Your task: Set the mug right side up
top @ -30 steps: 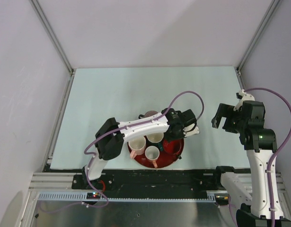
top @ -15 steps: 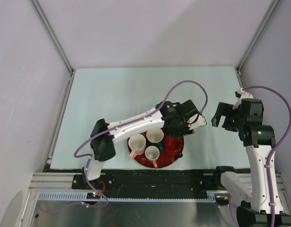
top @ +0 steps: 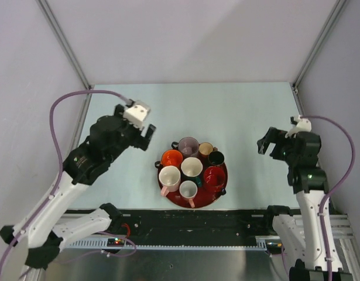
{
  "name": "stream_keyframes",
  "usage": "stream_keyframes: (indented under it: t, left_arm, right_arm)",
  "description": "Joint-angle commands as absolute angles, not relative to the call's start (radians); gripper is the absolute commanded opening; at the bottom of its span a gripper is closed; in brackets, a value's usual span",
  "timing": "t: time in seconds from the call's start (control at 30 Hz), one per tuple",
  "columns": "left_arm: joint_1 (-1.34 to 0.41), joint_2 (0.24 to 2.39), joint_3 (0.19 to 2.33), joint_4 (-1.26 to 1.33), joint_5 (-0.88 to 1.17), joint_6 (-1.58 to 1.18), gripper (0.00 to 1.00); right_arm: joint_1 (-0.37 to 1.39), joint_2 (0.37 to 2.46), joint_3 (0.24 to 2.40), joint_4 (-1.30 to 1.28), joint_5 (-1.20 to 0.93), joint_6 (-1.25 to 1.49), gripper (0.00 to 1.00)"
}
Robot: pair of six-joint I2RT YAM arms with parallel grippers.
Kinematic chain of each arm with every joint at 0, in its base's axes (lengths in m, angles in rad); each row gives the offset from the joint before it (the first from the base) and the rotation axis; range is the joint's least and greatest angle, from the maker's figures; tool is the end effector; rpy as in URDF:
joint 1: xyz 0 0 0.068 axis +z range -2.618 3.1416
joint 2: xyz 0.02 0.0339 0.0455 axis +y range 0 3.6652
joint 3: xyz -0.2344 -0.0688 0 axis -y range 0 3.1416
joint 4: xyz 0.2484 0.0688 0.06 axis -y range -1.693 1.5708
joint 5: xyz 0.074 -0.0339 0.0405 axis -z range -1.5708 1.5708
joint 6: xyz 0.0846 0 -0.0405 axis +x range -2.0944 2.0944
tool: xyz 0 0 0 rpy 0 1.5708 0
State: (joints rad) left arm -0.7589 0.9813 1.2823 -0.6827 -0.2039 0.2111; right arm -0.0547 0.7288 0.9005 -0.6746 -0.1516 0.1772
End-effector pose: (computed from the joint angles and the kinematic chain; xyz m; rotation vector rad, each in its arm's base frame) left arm 0.1966 -0.1628 0.3809 0.7870 1.7817 -0.1640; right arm 0.2181 0.0009 0.2952 0.1474 2.0704 0.2322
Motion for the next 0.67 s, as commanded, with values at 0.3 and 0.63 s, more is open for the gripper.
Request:
stream_keyframes:
  t: [0.3,0.63]
  left_arm:
    - [-0.190,0.712,0.463,0.068,-0.277,-0.078,0.99]
    - [-0.137,0.651,0.186,0.358,-0.283,-0.046,1.00]
  right_arm:
    - [-0.054,0.493,0.378,-0.083,0.104,0.315,0.99]
    - [-0.054,0.574,0.301,-0.065,0.187,0.400,1.00]
